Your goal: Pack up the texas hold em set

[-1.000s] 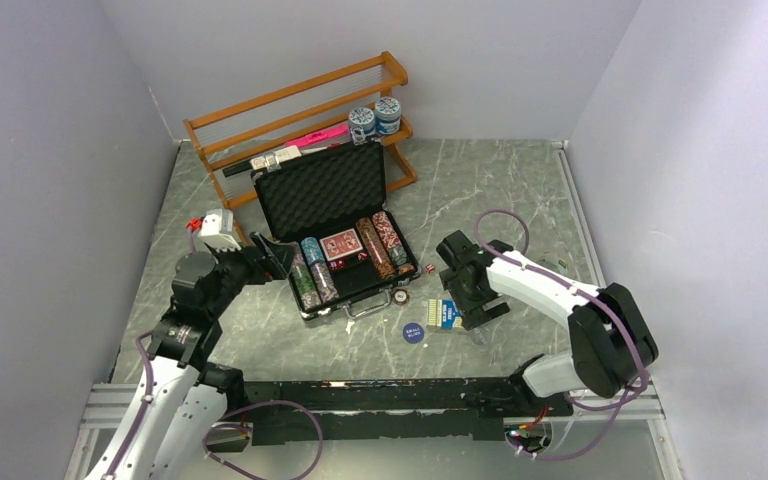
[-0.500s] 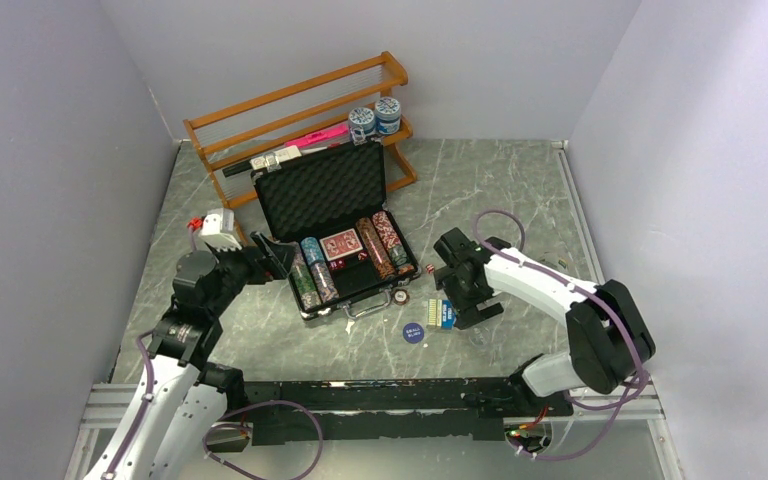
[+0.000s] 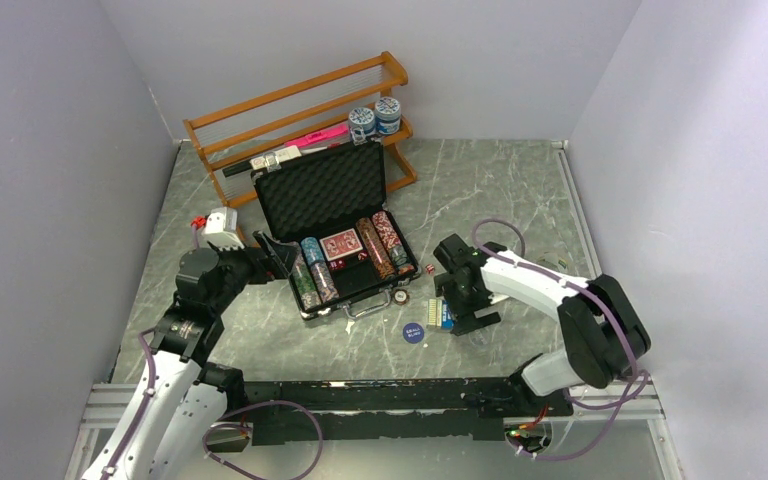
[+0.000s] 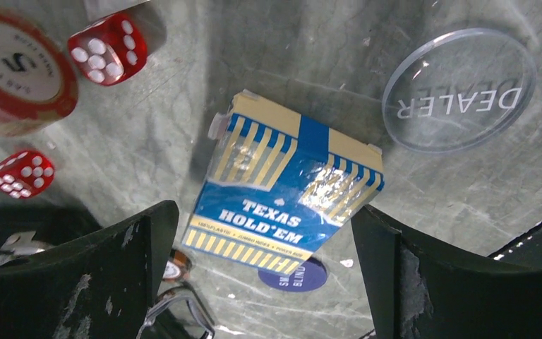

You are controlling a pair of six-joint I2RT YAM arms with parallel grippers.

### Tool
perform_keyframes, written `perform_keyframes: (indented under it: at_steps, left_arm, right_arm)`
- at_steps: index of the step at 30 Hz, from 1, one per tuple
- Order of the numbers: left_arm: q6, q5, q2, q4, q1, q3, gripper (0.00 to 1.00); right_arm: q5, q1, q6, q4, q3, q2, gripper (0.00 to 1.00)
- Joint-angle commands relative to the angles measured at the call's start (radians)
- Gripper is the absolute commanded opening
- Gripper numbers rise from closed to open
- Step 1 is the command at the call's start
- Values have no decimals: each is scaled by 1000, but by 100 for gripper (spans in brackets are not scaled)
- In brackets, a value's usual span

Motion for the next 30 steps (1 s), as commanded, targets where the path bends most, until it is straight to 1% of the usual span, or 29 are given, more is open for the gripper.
perform_keyframes:
  at_steps: [1, 6, 7, 10, 12, 13, 17, 22, 28, 30]
  left_arm:
    - [27, 6, -2, 5, 0, 32, 95]
    - [26, 1, -8, 2, 0, 32, 95]
    - [26, -3, -11, -1, 1, 32, 95]
    - [28, -9, -16, -9, 0, 35, 95]
    - [29, -13, -20, -14, 0, 35, 94]
    - [29, -15, -23, -17, 0, 35, 94]
    - [27, -26, -37, -30, 0, 32, 94]
    - [3, -28, -57, -48, 0, 29, 94]
    - [-49, 63, -72, -23, 0, -1, 95]
    - [-70, 136, -64, 14, 0, -25, 95]
  right_arm:
    - [26, -5, 23, -19, 36, 58, 96]
    - [4, -5, -4, -20, 55, 114, 82]
    - [6, -5, -6, -13, 55, 108, 77]
    - [28, -5, -19, -1, 67, 79, 56]
    - [39, -4, -38, 3, 84, 62, 46]
    - [38, -3, -54, 9, 96, 56, 44]
    - [59, 40, -92, -3, 184, 43, 44]
    - [38, 110, -114, 31, 297, 49, 44]
    - [-23, 183, -152, 110, 465, 170, 45]
    - [-57, 199, -158, 131, 509, 209, 46]
